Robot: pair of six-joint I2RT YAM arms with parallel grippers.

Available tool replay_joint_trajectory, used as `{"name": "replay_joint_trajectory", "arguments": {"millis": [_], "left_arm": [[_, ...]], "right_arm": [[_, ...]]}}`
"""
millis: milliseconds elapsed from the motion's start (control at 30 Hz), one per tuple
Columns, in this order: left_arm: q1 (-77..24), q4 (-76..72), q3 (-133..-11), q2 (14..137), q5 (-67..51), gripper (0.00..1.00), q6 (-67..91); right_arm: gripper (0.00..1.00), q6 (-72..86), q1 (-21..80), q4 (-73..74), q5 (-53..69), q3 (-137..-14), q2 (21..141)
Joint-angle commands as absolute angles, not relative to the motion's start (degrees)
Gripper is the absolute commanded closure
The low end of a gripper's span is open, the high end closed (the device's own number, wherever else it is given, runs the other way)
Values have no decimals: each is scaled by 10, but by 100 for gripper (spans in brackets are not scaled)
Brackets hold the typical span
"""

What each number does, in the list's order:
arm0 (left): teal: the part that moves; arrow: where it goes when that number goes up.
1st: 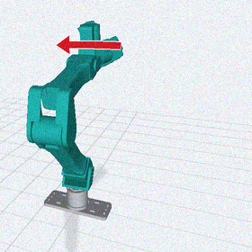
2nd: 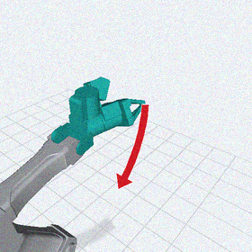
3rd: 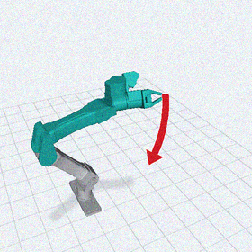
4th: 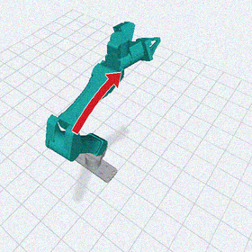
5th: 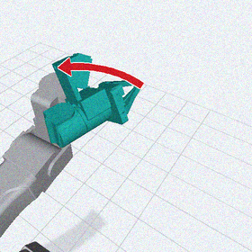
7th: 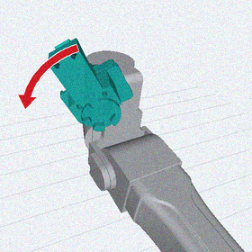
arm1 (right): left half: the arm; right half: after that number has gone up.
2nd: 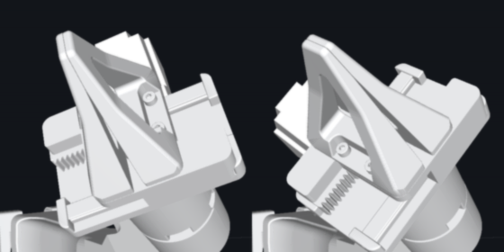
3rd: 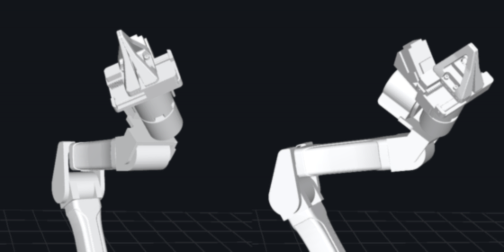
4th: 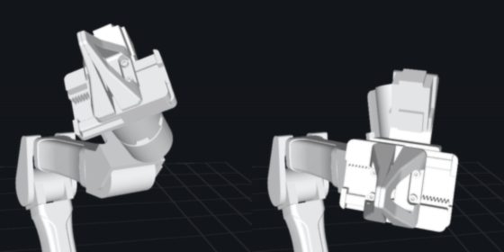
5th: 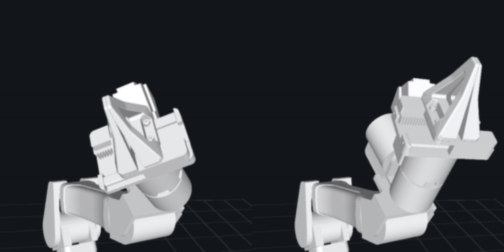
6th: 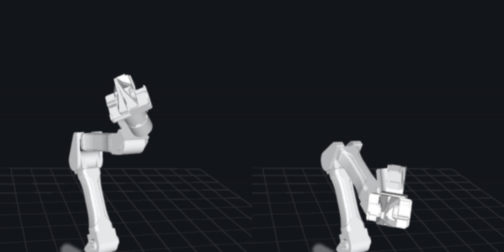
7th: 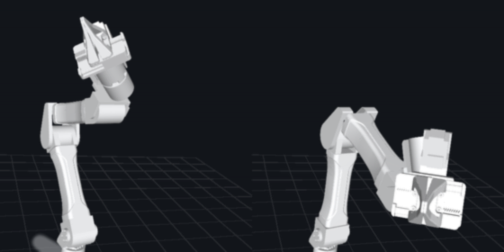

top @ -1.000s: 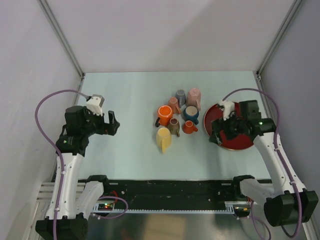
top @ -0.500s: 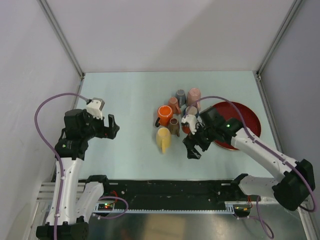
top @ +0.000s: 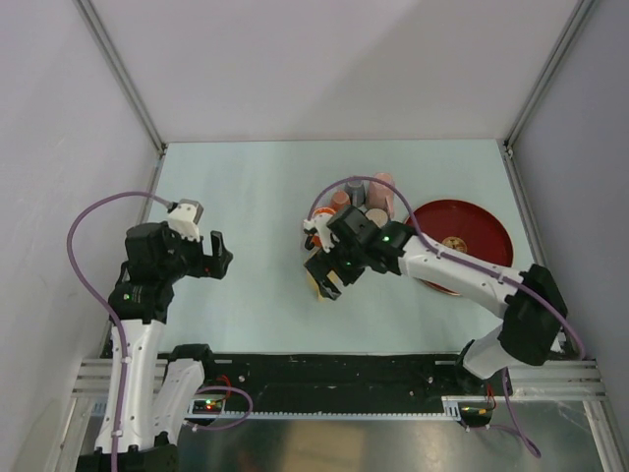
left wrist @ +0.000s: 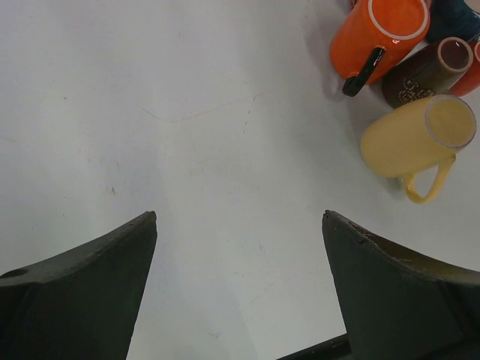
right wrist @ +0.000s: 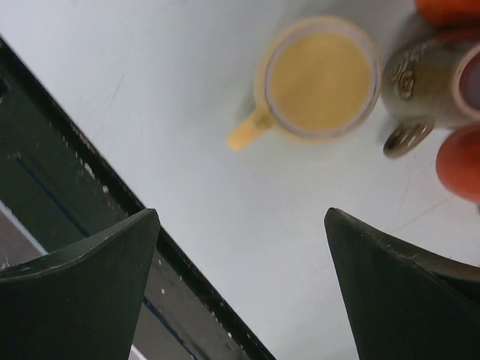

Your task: Turn the mug right side up

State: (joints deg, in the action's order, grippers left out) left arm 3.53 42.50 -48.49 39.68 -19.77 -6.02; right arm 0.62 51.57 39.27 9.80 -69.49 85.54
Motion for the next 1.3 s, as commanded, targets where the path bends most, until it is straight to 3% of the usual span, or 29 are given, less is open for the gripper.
{"name": "replay_joint_trajectory", "arguments": {"millis": [0, 400, 700, 933, 1100, 1267], "left_arm": [[45, 406, -487, 380, -195, 5, -57], [46, 406, -489, 388, -212, 5, -47], [47, 406, -501, 403, -215, 4, -44], [47, 395, -507, 415, -221, 5, -35], [47, 389, -504, 418, -219, 5, -35], [46, 387, -500, 417, -220, 5, -33]], "right_arm": [[1, 76, 534, 375, 7, -762, 910], [1, 156, 543, 400, -65, -802, 1009], [11, 138, 542, 385, -128, -773, 1024], [19, 27, 531, 314, -107, -674, 947], [27, -59, 509, 252, -5, -601, 894], [29, -81, 507, 228, 40, -571, 875]]}}
